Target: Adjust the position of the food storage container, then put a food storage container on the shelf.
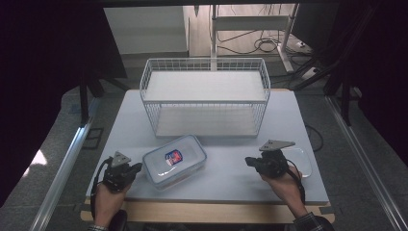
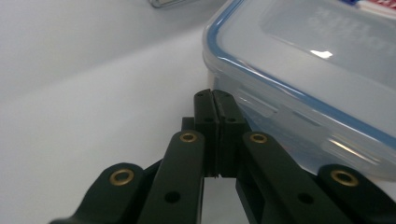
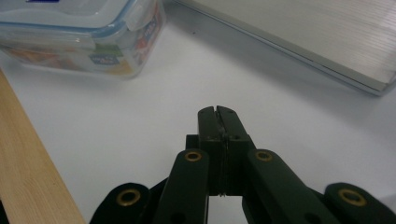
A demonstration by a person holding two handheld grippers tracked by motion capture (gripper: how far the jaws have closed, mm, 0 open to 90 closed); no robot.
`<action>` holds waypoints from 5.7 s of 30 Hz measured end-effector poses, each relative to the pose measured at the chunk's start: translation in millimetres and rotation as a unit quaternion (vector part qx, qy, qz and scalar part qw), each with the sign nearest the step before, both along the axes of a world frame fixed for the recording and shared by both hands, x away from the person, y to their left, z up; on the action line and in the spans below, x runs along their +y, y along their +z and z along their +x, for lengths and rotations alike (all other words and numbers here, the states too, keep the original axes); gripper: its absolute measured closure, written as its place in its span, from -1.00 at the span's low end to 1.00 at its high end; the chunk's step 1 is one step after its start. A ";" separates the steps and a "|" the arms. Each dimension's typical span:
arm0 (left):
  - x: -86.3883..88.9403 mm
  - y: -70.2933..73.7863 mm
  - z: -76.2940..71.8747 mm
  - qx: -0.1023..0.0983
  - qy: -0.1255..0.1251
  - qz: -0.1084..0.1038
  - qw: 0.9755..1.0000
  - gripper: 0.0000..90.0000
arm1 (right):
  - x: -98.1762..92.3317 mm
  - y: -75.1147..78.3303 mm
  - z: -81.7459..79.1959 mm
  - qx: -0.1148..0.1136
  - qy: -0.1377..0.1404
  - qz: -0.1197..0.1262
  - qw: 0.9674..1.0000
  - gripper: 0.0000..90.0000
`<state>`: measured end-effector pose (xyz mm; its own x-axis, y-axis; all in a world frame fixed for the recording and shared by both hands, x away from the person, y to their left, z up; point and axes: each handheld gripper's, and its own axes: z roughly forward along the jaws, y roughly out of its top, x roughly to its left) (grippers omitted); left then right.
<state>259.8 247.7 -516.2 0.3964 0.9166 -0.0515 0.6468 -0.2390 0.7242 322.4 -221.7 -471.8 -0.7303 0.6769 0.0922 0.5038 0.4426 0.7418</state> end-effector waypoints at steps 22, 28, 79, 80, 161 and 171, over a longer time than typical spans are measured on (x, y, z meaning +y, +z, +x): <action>-20.0 -3.7 38.1 0.002 -0.014 -0.002 1.000 1.00 | 33.6 -2.4 26.0 0.017 0.010 0.018 1.000 0.94; -30.2 -5.0 51.5 0.006 -0.025 0.000 1.000 1.00 | 45.0 -6.0 34.6 0.020 0.008 0.011 1.000 0.94; -52.5 15.7 71.2 -0.027 -0.078 -0.051 0.995 0.36 | 6.5 0.6 -4.2 0.010 -0.011 0.000 1.000 0.76; -51.6 16.8 66.8 -0.033 -0.080 -0.047 0.995 0.26 | 5.5 0.8 -4.8 0.010 -0.008 0.004 1.000 0.68; -64.9 4.9 75.7 0.146 -0.201 -0.254 0.935 -0.07 | 18.3 -13.2 58.7 0.247 -0.007 0.140 0.959 -0.03; -67.4 10.6 60.8 0.111 -0.184 -0.255 0.943 0.09 | 12.5 -5.7 35.6 0.212 -0.007 0.140 0.967 0.14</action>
<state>320.7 180.3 -505.6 0.6099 0.5529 -0.5678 0.7374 -0.1335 0.6621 358.1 -209.3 -477.5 -0.5786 0.5913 0.5617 0.7929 0.2464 0.5573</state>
